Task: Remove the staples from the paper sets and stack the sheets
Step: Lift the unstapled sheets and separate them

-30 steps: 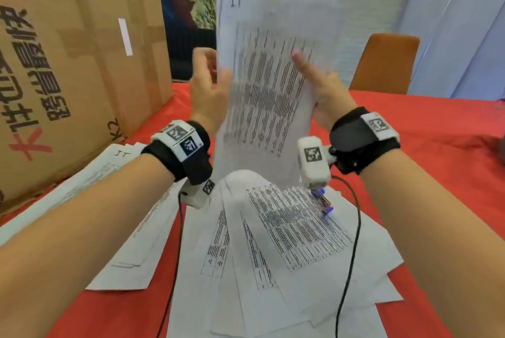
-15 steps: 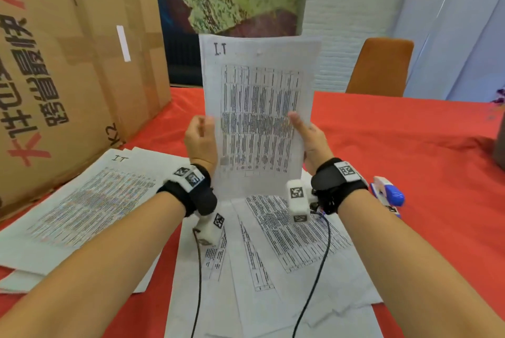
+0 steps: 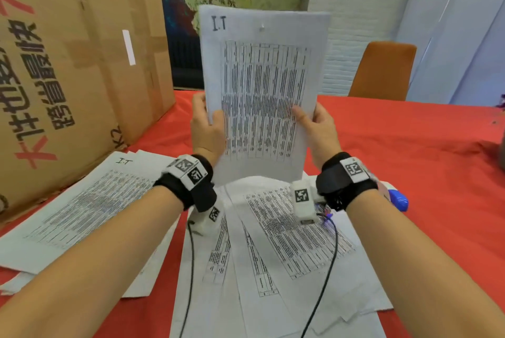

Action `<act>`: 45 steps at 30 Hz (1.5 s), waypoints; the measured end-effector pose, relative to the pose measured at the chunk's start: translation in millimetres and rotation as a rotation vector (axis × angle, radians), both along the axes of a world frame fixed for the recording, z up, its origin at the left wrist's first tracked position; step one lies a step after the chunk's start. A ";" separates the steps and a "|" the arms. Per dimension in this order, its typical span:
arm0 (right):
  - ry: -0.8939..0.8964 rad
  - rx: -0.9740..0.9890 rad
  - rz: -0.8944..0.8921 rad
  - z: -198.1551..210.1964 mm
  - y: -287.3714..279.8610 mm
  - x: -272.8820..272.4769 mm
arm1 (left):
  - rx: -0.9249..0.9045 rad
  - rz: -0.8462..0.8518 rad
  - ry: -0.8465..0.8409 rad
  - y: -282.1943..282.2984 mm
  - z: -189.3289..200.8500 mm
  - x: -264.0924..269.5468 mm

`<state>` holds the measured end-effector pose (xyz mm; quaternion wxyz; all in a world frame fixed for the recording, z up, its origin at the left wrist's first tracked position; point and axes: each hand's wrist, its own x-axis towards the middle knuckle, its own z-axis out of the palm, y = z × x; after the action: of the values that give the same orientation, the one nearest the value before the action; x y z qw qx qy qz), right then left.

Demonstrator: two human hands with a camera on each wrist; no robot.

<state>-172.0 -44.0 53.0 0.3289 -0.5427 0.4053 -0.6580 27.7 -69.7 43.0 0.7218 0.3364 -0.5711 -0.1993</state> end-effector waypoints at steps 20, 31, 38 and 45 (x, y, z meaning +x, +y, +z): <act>0.372 -0.291 -0.228 75.8 8.8 -39.1 | -0.085 -0.085 -0.164 -0.8 60.5 19.7; 0.143 -0.044 0.067 45.6 22.3 -11.9 | 0.077 -0.049 0.013 9.6 40.8 -8.4; 0.382 0.217 -0.025 -14.7 28.1 -24.8 | 0.103 0.054 -0.150 14.6 17.8 -6.0; 0.633 0.339 -0.372 -0.7 20.1 -100.8 | 0.371 0.099 -0.438 -5.3 16.3 32.4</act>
<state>-272.8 -23.9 52.4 0.1479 -0.5741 0.6808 -0.4303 60.1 -75.0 59.3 0.5165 0.5251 -0.6499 -0.1874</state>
